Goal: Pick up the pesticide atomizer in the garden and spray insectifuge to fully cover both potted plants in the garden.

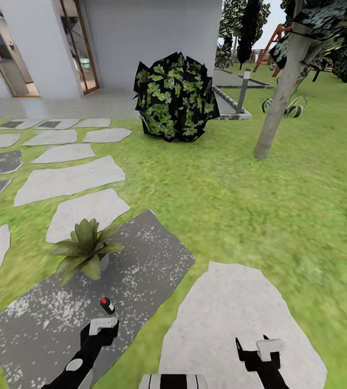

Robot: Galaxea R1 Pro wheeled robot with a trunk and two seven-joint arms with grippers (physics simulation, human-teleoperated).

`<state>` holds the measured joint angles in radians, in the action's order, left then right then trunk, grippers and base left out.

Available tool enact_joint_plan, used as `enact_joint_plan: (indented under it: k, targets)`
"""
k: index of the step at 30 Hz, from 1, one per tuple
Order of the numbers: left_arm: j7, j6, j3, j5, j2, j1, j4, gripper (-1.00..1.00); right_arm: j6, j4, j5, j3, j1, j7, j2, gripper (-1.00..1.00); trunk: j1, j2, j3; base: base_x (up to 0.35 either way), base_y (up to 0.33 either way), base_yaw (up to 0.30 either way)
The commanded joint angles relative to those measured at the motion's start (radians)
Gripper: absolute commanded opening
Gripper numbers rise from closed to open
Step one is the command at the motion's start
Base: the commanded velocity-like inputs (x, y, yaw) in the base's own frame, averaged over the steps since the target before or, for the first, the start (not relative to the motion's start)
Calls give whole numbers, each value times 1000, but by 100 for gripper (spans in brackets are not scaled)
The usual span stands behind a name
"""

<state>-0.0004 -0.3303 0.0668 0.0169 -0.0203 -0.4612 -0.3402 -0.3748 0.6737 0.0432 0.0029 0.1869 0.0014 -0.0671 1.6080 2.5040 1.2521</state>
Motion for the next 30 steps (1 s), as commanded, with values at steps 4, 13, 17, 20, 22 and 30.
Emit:
enact_joint_plan:
  k: [4, 13, 17, 20, 22, 30]
  targets:
    - [2, -4, 3, 2, 0, -1, 1, 100, -3, 0, 4, 0, 0, 0, 0, 100, 0, 0, 1, 133, 92, 1]
    - [0, -3, 2, 3, 2, -1, 1, 100, -3, 0, 4, 0, 0, 0, 0, 100, 0, 0, 1, 23, 2, 165]
    - [1, -3, 1, 3, 2, -1, 1, 100, -3, 0, 4, 0, 0, 0, 0, 100, 0, 0, 1, 172, -113, 50]
    - [2, -3, 1, 3, 2, -1, 1, 100, -3, 1, 4, 0, 0, 0, 0, 100, 0, 0, 1, 214, -143, 13]
    - [2, -3, 1, 3, 2, -1, 1, 100, -3, 1, 4, 0, 0, 0, 0, 100, 0, 0, 1, 103, -59, 4]
    - [2, -4, 1, 3, 2, -1, 1, 100, -3, 1, 4, 0, 0, 0, 0, 100, 0, 0, 1, 15, -9, 86]
